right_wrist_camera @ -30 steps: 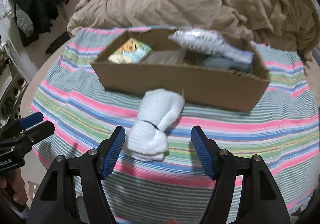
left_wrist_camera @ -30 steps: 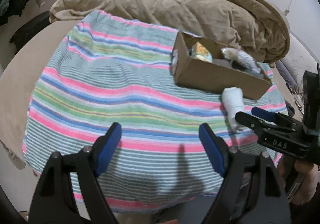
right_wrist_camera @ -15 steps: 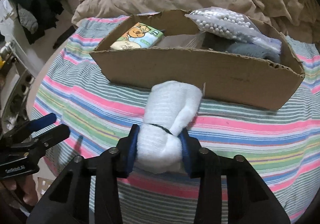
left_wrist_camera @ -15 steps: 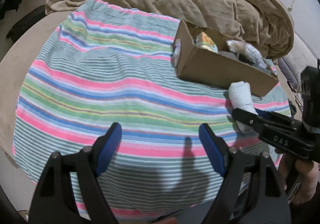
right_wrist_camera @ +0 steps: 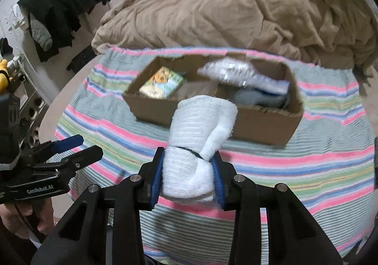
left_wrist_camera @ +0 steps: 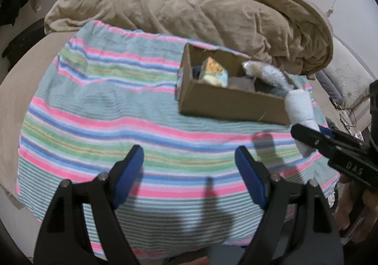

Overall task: Organize objects
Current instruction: 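Grasp the white rolled socks with the right tool, then lower the white socks into the cardboard box and open the right tool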

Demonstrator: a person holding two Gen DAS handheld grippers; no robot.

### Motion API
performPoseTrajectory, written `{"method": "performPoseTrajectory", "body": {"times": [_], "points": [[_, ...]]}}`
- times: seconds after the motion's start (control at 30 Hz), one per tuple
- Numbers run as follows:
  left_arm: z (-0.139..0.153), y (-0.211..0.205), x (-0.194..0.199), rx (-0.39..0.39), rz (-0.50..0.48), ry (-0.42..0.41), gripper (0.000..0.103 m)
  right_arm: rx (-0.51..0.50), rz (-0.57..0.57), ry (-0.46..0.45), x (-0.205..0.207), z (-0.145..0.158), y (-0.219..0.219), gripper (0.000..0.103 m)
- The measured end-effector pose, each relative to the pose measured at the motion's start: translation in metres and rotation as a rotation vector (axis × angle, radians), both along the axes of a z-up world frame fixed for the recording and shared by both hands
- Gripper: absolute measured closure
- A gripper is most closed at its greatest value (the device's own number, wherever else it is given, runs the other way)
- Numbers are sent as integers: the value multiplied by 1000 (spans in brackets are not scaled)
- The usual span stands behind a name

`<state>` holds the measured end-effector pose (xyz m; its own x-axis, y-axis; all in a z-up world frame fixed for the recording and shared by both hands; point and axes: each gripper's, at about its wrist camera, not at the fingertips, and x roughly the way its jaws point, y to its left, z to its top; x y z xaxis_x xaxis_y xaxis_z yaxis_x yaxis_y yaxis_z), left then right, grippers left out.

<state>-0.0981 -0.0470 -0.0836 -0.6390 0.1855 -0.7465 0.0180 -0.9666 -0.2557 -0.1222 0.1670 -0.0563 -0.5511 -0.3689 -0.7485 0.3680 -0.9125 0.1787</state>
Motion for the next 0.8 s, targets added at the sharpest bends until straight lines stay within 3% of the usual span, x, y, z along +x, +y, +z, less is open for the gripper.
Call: {"method": "performPoseTrajectory", "body": {"times": [0.37, 0.8], "points": [[31, 3, -36, -24, -27, 81, 22, 2, 0, 62, -30, 30, -8, 64], [14, -13, -83, -17, -7, 65, 22, -8, -20, 51, -84, 21, -26, 64]]}}
